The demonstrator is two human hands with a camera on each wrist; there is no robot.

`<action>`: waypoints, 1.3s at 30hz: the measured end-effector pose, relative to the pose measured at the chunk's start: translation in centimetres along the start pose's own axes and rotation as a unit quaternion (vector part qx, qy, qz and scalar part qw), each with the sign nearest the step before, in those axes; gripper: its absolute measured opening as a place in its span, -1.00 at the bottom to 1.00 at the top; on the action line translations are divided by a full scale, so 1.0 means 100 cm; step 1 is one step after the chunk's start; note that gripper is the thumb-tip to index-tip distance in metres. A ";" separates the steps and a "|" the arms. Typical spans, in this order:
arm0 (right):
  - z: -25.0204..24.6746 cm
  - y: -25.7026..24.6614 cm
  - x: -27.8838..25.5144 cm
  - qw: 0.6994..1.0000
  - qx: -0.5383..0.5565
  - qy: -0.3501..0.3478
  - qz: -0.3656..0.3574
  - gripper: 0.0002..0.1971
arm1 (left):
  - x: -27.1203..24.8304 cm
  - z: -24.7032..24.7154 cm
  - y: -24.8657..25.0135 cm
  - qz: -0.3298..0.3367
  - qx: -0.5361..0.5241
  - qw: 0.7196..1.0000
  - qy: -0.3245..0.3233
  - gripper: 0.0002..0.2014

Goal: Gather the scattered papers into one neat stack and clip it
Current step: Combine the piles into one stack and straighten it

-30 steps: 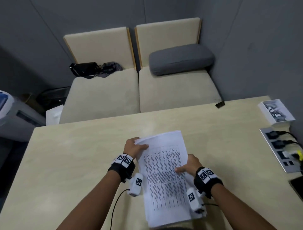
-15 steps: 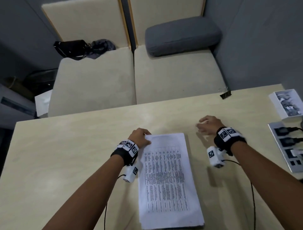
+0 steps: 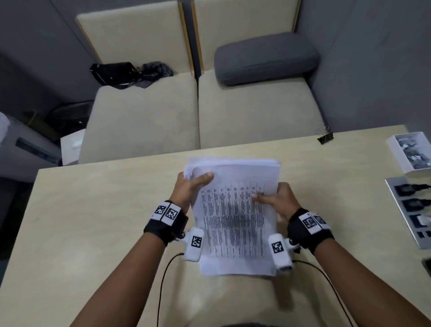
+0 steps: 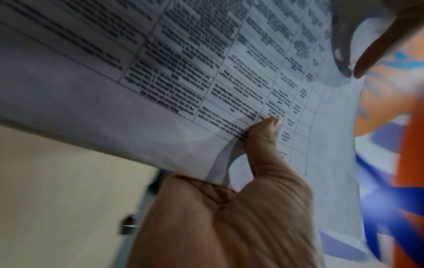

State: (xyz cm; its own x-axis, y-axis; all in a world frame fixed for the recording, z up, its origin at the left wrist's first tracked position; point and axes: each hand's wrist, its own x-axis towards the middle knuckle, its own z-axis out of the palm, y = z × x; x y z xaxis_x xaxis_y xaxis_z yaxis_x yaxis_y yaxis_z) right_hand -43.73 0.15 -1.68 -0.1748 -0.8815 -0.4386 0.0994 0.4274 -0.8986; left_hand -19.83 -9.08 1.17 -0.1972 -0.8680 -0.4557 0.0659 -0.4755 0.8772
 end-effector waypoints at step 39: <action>0.028 -0.074 -0.047 0.981 0.078 0.050 -0.169 -0.52 | -0.056 0.022 0.072 0.313 0.022 0.927 0.207 -0.76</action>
State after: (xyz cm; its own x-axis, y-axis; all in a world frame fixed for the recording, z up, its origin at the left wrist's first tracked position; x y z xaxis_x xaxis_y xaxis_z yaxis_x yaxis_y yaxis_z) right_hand -40.92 0.61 7.11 -0.3191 -0.9400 -0.1211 0.1668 0.0701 -0.9835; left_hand -20.37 -7.30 10.35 0.2587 -0.9565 0.1347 -0.0017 0.1390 0.9903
